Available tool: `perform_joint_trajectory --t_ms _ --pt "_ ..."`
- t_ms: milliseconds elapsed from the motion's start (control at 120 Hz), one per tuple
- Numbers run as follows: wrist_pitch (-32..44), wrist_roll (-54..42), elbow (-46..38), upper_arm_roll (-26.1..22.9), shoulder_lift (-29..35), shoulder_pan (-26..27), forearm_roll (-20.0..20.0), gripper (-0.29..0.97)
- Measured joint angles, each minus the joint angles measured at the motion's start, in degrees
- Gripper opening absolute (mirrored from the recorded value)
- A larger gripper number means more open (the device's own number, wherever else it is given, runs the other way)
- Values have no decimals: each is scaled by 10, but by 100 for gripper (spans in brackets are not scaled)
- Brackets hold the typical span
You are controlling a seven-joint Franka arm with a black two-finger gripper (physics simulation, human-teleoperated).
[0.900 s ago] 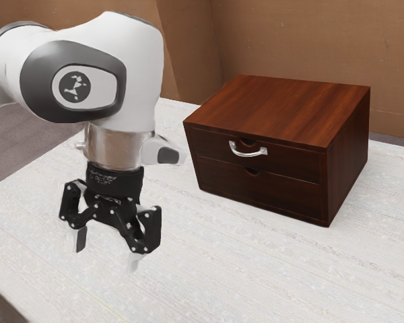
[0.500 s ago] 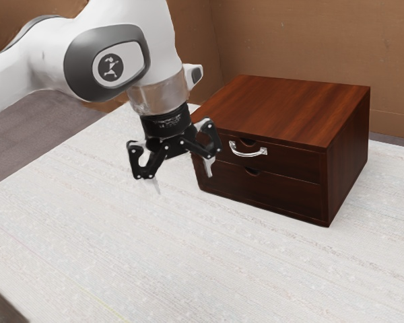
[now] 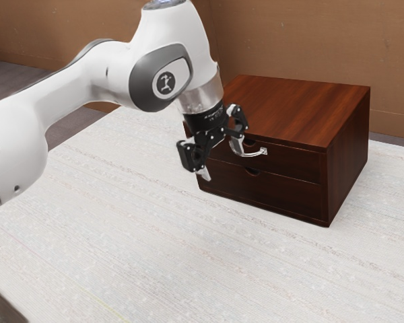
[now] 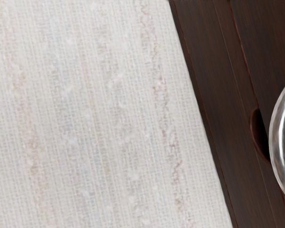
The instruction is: Pull the drawer handle with one arm to open the drawer
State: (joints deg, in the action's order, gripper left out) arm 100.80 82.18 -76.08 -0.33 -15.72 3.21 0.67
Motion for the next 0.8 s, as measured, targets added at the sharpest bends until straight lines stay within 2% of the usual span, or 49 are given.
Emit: perform_joint_trajectory --t_ms 583,800 --pt "77 88 8 -2 -40 -15 0 68" --pt "84 103 -1 -2 -39 -15 1 46"
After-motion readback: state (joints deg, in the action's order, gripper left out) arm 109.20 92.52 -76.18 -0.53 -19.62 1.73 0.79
